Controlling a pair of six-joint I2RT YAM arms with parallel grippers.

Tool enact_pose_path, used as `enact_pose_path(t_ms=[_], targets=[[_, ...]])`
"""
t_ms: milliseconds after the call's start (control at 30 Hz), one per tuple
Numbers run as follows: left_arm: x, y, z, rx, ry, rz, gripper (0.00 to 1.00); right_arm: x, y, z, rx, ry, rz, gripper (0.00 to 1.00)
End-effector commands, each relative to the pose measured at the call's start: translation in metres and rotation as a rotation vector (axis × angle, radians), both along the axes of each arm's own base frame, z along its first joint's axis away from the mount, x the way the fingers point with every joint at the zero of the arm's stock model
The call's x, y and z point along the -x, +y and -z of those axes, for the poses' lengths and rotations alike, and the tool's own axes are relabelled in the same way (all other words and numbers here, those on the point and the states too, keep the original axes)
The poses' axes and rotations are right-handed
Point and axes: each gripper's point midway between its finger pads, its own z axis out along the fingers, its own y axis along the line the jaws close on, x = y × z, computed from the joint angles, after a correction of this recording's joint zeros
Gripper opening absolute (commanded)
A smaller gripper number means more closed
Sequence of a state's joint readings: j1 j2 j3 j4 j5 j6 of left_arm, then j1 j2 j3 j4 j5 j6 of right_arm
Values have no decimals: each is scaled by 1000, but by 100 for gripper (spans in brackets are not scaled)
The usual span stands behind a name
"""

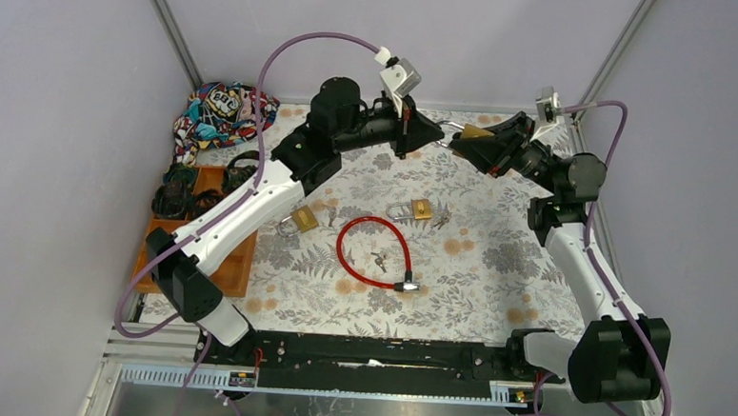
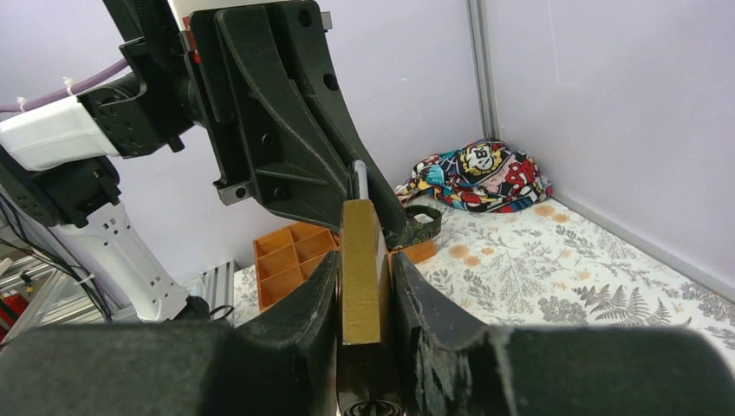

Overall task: Lock with the key
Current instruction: Lock the lock.

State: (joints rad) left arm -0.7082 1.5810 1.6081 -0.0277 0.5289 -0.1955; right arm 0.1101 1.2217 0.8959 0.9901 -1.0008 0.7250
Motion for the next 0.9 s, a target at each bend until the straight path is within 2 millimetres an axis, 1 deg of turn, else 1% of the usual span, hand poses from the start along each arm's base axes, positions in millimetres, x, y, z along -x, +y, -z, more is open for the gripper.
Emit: enact_pose_path(t_ms=[0,33,100,133,267,400,500,600,667,733,800,867], targets=[[207,-83,13,-10,-20,755,0,-17,32,-2,-56,129,-29,0],[210,-86,13,-4,-16,763,0,-19,33,-9,-63,117,-37,0],[212,-90,10,10,-15,771,0,-21,33,-14,-70,112,-42,0],[214,-92,11,8,-3,779,0,-21,34,-16,-69,109,-46,0],[220,-98,14,3,16,807,0,-22,35,-22,-69,101,-52,0],[225,-104,15,1,34,842,0,-21,36,-31,-84,88,-73,0],[231,-106,15,-1,7,855,0,-21,36,-34,-75,80,-76,0],[232,-107,15,-1,1,861,0,-18,36,-34,-74,80,-91,0],[231,-104,14,1,-22,856,0,-17,33,-33,-70,81,-89,0],[223,-97,8,28,-56,836,0,-15,26,-33,-66,80,-85,0],[210,-84,-1,64,-78,808,0,-8,20,-34,-49,73,-98,0],[199,-67,-8,91,-77,808,0,2,20,-35,-6,54,-118,0]])
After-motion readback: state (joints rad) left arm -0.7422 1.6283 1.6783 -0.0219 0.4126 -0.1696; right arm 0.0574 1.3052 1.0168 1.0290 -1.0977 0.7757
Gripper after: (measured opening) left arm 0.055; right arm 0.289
